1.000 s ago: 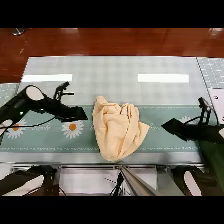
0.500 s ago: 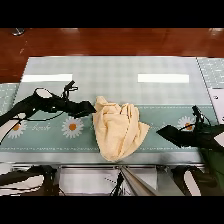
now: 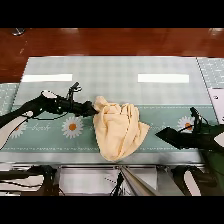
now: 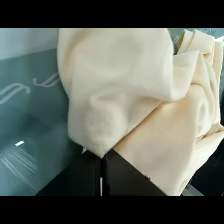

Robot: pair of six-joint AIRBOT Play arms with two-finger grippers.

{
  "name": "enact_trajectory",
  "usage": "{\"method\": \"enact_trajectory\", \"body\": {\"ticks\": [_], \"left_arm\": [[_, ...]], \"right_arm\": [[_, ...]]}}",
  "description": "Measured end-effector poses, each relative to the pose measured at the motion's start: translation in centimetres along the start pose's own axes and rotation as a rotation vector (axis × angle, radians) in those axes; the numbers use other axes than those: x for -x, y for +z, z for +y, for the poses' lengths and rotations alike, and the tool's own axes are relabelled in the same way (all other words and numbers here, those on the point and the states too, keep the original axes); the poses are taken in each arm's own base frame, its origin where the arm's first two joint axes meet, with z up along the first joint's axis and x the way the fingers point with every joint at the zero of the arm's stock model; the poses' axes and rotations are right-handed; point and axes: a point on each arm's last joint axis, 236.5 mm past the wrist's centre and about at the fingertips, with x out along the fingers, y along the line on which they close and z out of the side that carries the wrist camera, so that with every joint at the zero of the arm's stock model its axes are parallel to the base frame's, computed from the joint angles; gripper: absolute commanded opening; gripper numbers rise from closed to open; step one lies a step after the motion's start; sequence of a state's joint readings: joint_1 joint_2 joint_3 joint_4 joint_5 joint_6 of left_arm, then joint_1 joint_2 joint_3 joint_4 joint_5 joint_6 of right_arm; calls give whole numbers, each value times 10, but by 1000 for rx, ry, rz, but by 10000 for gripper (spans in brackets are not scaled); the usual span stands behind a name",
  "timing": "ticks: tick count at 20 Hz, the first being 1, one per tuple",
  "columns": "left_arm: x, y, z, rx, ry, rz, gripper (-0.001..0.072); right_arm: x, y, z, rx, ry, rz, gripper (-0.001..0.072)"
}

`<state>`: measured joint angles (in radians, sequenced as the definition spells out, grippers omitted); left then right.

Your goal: Fold the shirts.

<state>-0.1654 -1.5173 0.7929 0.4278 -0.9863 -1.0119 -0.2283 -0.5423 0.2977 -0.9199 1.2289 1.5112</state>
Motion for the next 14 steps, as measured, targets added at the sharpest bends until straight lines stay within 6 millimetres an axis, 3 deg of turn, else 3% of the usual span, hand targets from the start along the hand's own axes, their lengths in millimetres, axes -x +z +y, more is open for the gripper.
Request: {"method": "enact_trajectory", "body": {"ticks": [7,14], "left_arm": [[-1,0,-1,-21,-6,0,19],[-1,-1,-3,-24,-12,6,19]], "right_arm": [[-10,-4,-3,-32,-5,45,616],[-60,0,13,-66,67,137,616]]}}
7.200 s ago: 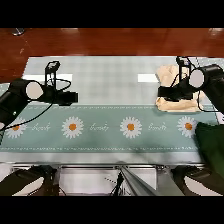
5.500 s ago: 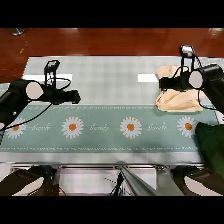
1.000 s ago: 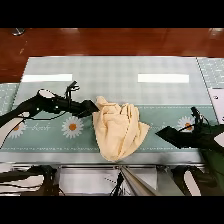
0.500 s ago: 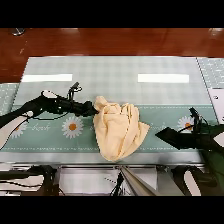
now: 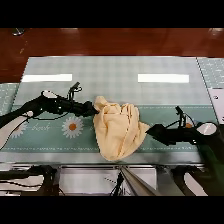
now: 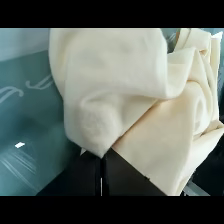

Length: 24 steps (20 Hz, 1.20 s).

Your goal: Fold the shirts.

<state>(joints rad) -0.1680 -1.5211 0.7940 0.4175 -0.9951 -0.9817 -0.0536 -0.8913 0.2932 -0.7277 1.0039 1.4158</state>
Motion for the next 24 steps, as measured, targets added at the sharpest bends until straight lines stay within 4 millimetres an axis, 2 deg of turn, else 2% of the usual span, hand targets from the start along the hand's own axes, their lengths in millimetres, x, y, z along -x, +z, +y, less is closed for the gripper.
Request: {"method": "enact_trajectory", "body": {"ticks": [2,3,4,9,13,14,15,16,18,19,22,24], "left_arm": [[0,-3,-2,-2,-8,11,19],[0,-4,-3,-2,-11,16,19],[0,-4,-3,-2,-13,19,19],[0,-6,-4,-2,-17,25,19],[0,-6,-4,-2,-16,24,19],[0,-6,-4,-2,-16,24,19],[0,-6,-4,-2,-16,24,19],[0,-6,-4,-2,-16,24,19],[0,-6,-4,-2,-16,23,19],[0,-5,-4,-2,-15,23,19],[7,0,-7,-10,-18,3,19],[28,17,-19,-42,-33,-59,19]], "right_arm": [[-13,0,6,-25,36,32,592],[-18,1,9,-34,53,44,516],[-21,4,11,-34,60,50,494],[-23,25,27,-3,94,25,493],[-26,36,31,-2,95,24,491],[-28,37,30,-8,92,34,390],[-30,36,29,-12,90,51,250],[-33,34,30,-11,90,72,178],[-39,27,32,18,83,118,137],[-41,25,35,45,78,136,14],[-41,29,51,161,55,157,17],[-31,45,71,254,45,139,16]]}}
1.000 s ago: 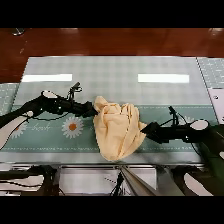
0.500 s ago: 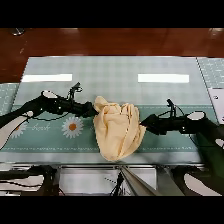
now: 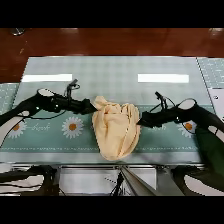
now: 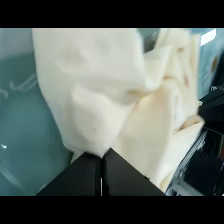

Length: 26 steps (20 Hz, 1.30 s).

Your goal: Fold the shirts.

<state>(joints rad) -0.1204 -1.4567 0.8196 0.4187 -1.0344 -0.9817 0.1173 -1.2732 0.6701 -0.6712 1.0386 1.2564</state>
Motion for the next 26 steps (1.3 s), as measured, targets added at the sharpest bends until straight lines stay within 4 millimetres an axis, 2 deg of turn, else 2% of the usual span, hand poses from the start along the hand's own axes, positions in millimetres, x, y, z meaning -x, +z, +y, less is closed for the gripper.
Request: {"method": "enact_trajectory", "body": {"ticks": [2,4,6,7,8,10,11,13,14,16,18,20,22,23,24,26], "left_arm": [[40,34,-27,-67,-28,-118,18],[102,78,-70,-161,-61,-312,18],[180,110,-125,-265,-92,-525,18],[223,119,-153,-325,-88,-634,18],[262,122,-180,-374,-82,-732,18],[332,111,-225,-468,-15,-894,18],[363,101,-243,-507,48,-971,18],[416,71,-278,-595,181,-1112,18],[437,54,-292,-635,256,-1175,18],[471,19,-313,-694,399,-1295,18],[490,-14,-324,-725,519,-1372,18],[498,-36,-324,-727,610,-1402,18],[495,-47,-319,-719,638,-1391,18],[488,-47,-312,-704,638,-1364,18],[479,-43,-297,-677,641,-1320,18],[457,-31,-266,-614,621,-1237,18]], "right_arm": [[31,34,28,109,-32,-71,16],[88,82,71,232,-70,-230,16],[171,121,135,372,-94,-451,16],[216,129,169,441,-103,-565,17],[266,128,206,514,-110,-686,16],[357,99,266,642,-120,-907,16],[398,74,290,696,-121,-1011,16],[460,20,316,770,-146,-1186,17],[483,-7,322,790,-157,-1255,17],[516,-57,321,808,-201,-1357,17],[533,-94,306,785,-269,-1403,17],[537,-117,278,725,-352,-1397,17],[529,-129,245,643,-434,-1348,17],[520,-131,227,599,-466,-1303,17],[507,-132,209,558,-493,-1250,17],[469,-128,170,471,-536,-1110,17]]}}
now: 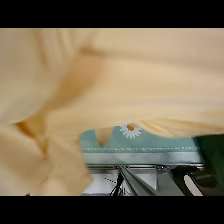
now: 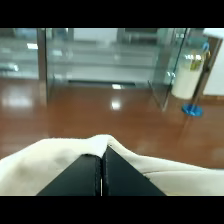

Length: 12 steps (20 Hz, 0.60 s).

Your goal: Fold the shirts.

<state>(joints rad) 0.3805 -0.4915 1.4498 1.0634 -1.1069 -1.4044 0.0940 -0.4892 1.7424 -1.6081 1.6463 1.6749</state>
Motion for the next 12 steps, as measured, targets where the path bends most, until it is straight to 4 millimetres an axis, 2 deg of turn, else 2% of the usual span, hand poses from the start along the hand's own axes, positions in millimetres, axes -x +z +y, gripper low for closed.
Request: {"method": "enact_trajectory", "body": {"ticks": [3,5,8,10,12], "left_arm": [[-42,-82,7,129,-64,208,19],[-68,-149,7,228,-122,363,18],[-96,-251,0,372,-188,580,18],[-112,-302,-9,424,-213,678,19],[-131,-335,-17,443,-222,721,19]], "right_arm": [[-50,-85,-9,-46,-41,253,17],[-89,-141,-13,-76,-68,398,17],[-149,-213,-19,-121,-104,538,17],[-186,-239,-23,-146,-134,576,18],[-223,-252,-28,-159,-159,592,18]]}}
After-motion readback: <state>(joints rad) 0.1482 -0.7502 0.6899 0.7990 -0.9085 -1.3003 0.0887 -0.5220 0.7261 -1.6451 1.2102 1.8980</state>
